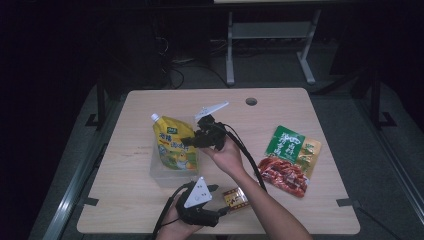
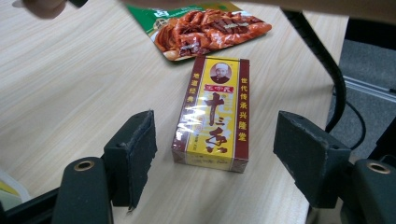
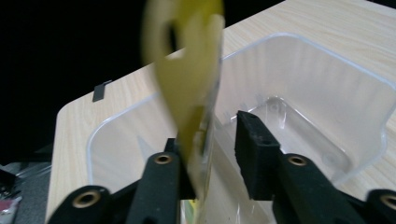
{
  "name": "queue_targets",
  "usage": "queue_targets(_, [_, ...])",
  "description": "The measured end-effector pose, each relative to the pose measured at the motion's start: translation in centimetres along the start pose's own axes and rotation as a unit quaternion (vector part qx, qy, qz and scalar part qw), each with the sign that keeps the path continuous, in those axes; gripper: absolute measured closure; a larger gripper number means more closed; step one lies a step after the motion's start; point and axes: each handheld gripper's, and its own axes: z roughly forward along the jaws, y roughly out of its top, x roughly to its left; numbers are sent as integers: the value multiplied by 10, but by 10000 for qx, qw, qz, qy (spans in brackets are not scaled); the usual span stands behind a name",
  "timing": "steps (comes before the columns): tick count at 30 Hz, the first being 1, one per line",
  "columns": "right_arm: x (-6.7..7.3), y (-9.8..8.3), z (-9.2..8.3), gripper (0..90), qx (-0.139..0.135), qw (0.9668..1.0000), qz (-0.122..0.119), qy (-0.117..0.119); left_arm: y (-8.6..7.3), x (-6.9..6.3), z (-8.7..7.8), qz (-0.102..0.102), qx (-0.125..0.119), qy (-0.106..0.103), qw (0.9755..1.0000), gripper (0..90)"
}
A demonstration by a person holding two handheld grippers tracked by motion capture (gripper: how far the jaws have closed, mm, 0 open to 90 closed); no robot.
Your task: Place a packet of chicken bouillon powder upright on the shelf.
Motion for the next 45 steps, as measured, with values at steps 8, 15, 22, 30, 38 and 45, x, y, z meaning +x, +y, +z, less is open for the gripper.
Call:
queue_targets(8, [-1, -4, -21, 561, 19, 9999, 23, 134, 0, 0, 4, 158, 102, 31, 9998, 273])
queue_targets(15, [4, -10, -43, 501, -31, 9999, -91, 90, 0, -2, 8, 188, 175, 4, 9997, 261])
queue_targets(22, [5, -22, -64, 461, -19, 10000, -52, 47, -1, -1, 11, 342, 258, -3, 9991, 239])
queue_targets(30, [-1, -42, -88, 422, 34, 9998, -9, -194, 1, -4, 21, 525, 407, -111, 9977, 220])
queue_targets(38, [-6, -63, -113, 380, 106, 9989, 44, -455, 2, -4, 33, 702, 720, -246, 9946, 219])
queue_targets(45, [-11, -84, -127, 365, 198, 9980, 152, -587, 3, -1, 38, 769, 745, -279, 9939, 221])
